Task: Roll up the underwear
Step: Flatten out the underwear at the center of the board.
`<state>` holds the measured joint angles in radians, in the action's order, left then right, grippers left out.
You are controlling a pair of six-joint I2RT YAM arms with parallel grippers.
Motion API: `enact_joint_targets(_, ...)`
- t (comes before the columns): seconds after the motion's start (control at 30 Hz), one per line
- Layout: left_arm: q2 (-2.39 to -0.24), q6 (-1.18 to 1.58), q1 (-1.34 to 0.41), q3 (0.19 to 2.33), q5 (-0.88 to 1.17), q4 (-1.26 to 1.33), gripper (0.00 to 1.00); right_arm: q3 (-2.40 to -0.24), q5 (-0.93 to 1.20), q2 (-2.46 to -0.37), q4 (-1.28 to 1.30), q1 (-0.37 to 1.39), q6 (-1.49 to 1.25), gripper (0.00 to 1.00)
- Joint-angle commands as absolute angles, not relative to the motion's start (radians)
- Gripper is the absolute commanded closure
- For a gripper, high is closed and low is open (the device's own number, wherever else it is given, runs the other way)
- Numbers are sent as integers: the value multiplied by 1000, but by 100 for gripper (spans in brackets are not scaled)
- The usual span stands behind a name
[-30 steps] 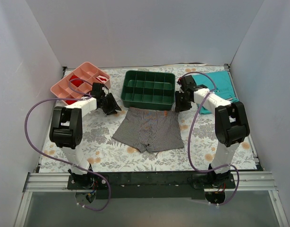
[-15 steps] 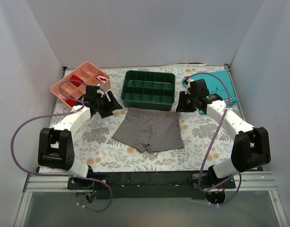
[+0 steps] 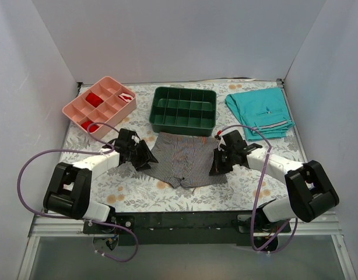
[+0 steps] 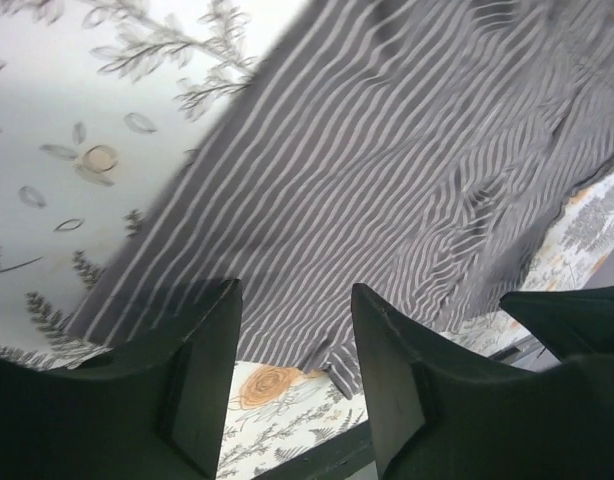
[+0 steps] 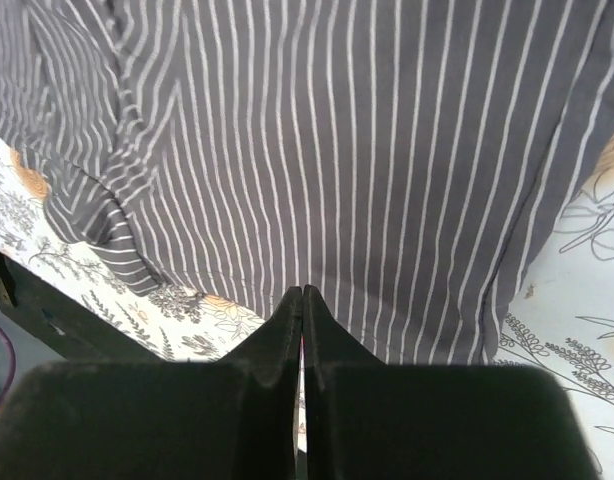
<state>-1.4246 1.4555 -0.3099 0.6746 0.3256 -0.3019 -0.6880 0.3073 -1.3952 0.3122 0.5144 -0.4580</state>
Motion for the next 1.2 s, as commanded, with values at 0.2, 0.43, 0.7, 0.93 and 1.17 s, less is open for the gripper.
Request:
enact_joint_targets(0.2, -1318, 1584, -330, 520, 215, -317, 62, -595, 247, -1391, 316, 525, -479, 99)
enact_joint_targets(0.43, -1227, 1666, -368, 445, 164, -412, 66, -539, 203, -1344, 400, 554, -502, 99)
enact_joint_targets(0.7, -981, 1779, -416, 396, 164, -570, 66, -483, 196, -1215, 465, 624, -574, 99)
enact_joint_targets(0.93, -1009, 1671, -423, 647, 103, -612, 50, -679, 153, -1164, 505, 626, -523, 99)
enact_joint_targets(1.17, -1323, 1507, -420, 931, 86, -505, 51, -814, 225, -1253, 427, 627, -511, 99)
